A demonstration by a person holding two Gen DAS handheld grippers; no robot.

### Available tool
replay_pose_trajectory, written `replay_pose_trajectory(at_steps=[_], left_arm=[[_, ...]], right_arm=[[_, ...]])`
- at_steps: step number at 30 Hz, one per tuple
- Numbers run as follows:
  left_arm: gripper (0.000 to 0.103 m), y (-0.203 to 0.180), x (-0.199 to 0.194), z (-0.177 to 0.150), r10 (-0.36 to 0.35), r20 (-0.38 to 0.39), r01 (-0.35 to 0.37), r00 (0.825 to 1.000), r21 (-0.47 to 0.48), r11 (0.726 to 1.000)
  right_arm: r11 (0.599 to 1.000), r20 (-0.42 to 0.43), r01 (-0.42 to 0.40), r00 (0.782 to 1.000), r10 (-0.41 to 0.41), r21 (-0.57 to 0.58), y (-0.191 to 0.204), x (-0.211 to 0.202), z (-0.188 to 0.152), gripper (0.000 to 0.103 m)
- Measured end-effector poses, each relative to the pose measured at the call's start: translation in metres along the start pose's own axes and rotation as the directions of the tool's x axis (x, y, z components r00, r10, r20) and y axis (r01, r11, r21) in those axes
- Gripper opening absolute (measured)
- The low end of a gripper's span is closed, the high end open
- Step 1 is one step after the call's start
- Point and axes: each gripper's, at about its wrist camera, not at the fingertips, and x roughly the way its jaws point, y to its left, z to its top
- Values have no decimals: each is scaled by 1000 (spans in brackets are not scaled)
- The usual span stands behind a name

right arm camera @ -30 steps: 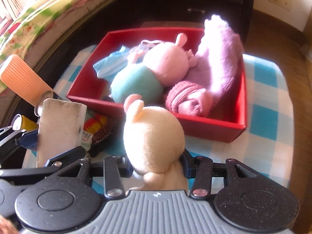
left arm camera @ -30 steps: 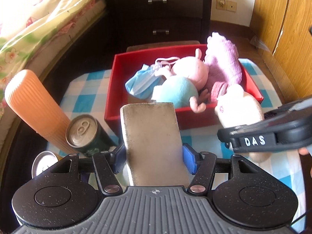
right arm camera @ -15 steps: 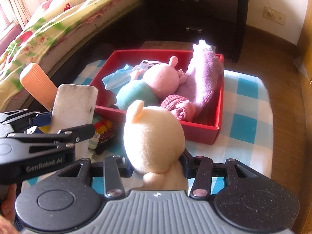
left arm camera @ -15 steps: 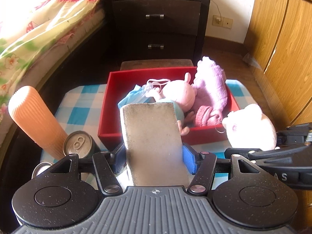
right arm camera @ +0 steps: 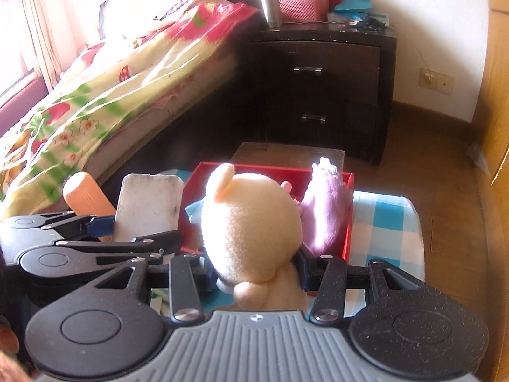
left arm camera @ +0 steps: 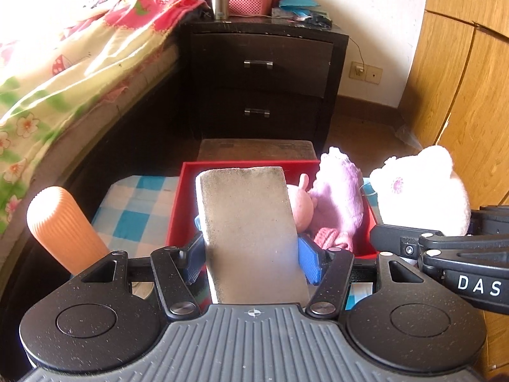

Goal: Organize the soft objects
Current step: 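Lift the sponge and teddy bear and carry both over the red box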

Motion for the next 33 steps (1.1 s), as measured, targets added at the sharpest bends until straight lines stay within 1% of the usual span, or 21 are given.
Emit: replay_pose_trajectory(at_steps=[8,13,19,25,28,33], left_arm=[[60,-1,6,13,8,31,-8,999,-8,1000],[61,0,18,22,19,41,-19,999,-16,1000],[61,0,42,35,36,30,-35,999,-29,999],[61,4,71,47,65,22,-65,998,-27,998],[61,6,83,50,64,13,-64,998,-25,998],[61,12,98,53,59,1,-59,998,-40,997]], right_arm=[[1000,46,23,999,-23,-6,1,3,11,23],[1000,66,22,998,-22,7,-4,10,20,23],[999,74,41,996,-43,30,-16,32,32,24],[995,86,56,994,-64,83,-34,62,43,24],[993,80,53,995,-62,110,-43,74,46,24],[991,58,74,995,-81,112,-48,93,46,24]])
